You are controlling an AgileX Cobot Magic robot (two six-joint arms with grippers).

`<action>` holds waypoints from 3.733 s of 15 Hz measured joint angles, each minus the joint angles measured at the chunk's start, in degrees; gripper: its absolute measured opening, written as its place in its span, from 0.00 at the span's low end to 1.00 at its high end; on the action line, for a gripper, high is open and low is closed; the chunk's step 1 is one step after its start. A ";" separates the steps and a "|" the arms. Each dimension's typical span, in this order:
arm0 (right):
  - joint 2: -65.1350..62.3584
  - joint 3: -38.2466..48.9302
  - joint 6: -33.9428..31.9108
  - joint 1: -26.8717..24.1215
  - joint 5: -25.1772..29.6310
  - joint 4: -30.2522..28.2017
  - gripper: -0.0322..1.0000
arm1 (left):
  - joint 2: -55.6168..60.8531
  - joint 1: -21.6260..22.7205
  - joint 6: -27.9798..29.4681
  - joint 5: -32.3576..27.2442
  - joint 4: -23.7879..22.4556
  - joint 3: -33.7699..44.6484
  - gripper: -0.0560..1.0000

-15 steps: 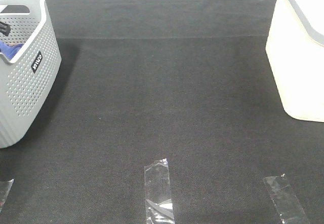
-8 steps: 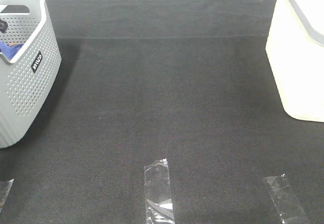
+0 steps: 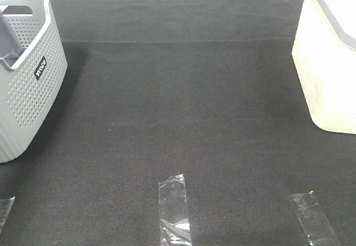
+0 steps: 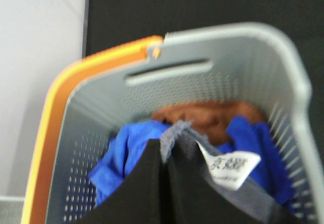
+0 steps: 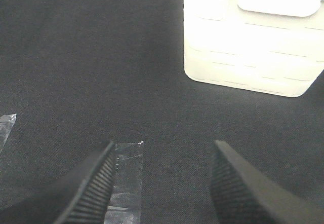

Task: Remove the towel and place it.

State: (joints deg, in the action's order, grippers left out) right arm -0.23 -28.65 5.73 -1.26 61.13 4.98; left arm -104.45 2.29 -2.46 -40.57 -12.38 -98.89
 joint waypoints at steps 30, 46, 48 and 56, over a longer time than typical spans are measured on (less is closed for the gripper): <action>14.50 -0.57 20.57 0.00 -6.02 26.18 0.55 | 8.31 -50.13 -7.39 4.53 18.74 0.00 0.05; 69.39 -0.57 94.60 3.27 -8.59 90.93 0.62 | 8.82 -50.13 -8.02 4.53 18.85 0.00 0.05; 75.29 -0.57 99.47 5.84 -8.08 94.14 0.62 | 8.82 -50.13 -8.02 5.50 18.85 0.00 0.05; 95.97 -3.50 109.55 17.13 -13.64 94.48 0.62 | 8.82 -50.13 -8.02 6.47 18.85 0.00 0.05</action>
State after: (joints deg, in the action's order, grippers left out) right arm 95.74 -32.14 115.28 15.87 47.50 99.47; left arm -95.63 -47.84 -10.49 -34.09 6.47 -98.89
